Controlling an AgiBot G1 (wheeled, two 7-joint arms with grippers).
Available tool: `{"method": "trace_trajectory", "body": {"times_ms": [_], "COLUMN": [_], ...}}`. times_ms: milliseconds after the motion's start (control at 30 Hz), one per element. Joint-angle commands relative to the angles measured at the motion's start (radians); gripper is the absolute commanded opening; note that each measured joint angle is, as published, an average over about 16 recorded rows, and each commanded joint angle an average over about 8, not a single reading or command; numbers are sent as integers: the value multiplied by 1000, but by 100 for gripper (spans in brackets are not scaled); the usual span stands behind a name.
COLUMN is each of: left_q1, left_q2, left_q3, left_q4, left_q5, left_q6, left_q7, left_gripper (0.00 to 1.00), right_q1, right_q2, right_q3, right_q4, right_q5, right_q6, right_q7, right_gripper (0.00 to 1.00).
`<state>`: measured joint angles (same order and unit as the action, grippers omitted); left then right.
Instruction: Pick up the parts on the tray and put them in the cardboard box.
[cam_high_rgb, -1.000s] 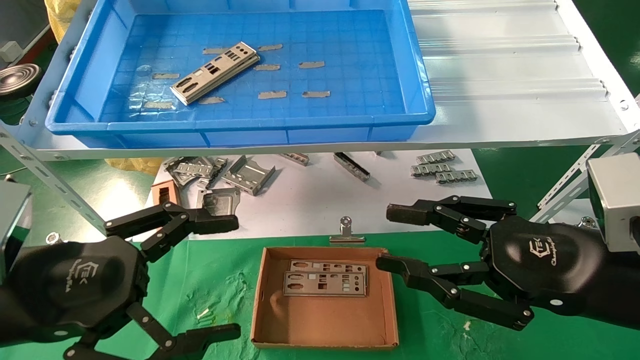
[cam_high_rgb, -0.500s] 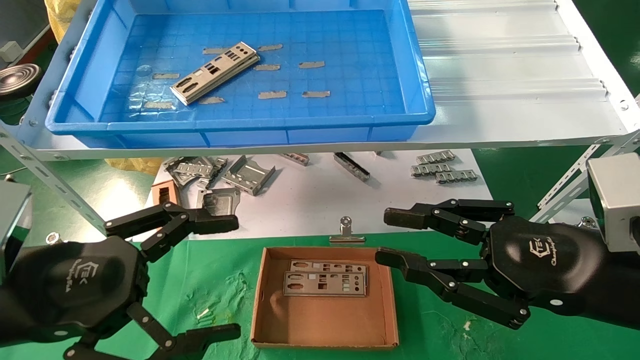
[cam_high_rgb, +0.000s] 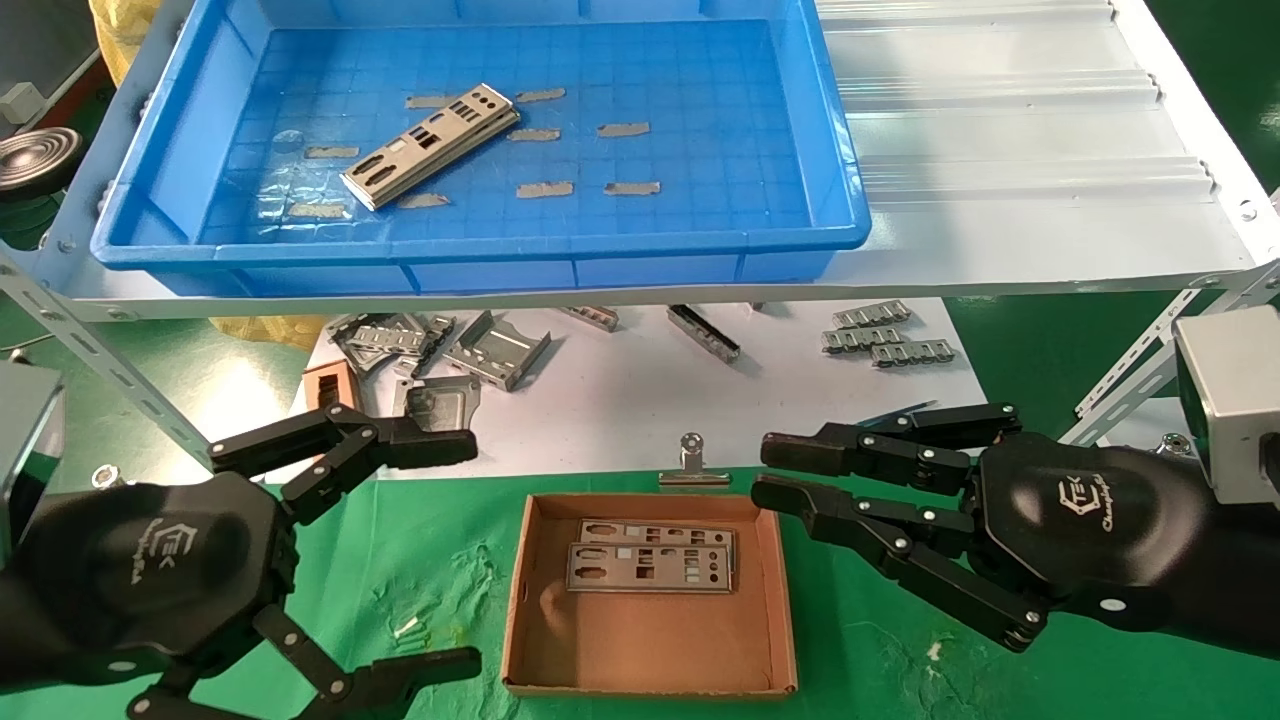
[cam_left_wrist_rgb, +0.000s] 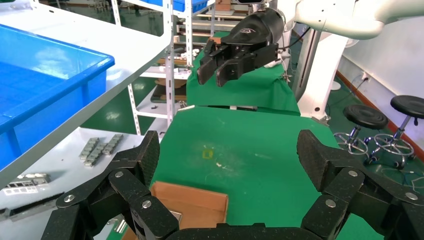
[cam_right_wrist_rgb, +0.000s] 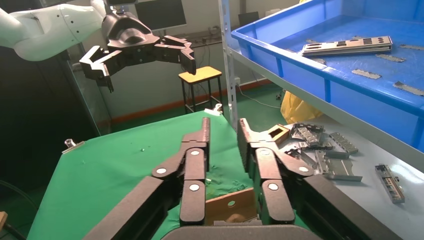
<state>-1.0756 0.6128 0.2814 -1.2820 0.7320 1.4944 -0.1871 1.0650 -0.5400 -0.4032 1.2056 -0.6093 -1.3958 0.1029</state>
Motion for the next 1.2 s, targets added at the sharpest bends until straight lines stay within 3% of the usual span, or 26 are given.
{"method": "trace_trajectory", "body": {"times_ms": [33, 633, 800, 867, 1067, 1133, 1200], "left_q1": [0, -7, -100, -175, -467, -562, -648], "left_q2": [0, -1, 11, 30, 162, 220, 278], "left_q3": [0, -3, 1, 16, 112, 148, 185], "left_q4": [0, -2, -1, 17, 196, 291, 396], "left_q5": [0, -1, 42, 87, 302, 382, 459], "left_q6": [0, -2, -32, -52, -127, -158, -189], "left_q7": [0, 0, -19, -42, -115, -125, -128], "left_gripper": [100, 100, 100, 100, 100, 100, 100], "right_q1": [0, 0, 0, 0, 0, 0, 0], "right_q2": [0, 0, 0, 0, 0, 0, 0], "right_q3": [0, 0, 0, 0, 0, 0, 0], "right_q4": [0, 0, 0, 0, 0, 0, 0], "right_q5": [0, 0, 0, 0, 0, 0, 0], "right_q6": [0, 0, 0, 0, 0, 0, 0], "right_q7": [0, 0, 0, 0, 0, 0, 0], "right_gripper": [0, 0, 0, 14, 89, 100, 100]}}
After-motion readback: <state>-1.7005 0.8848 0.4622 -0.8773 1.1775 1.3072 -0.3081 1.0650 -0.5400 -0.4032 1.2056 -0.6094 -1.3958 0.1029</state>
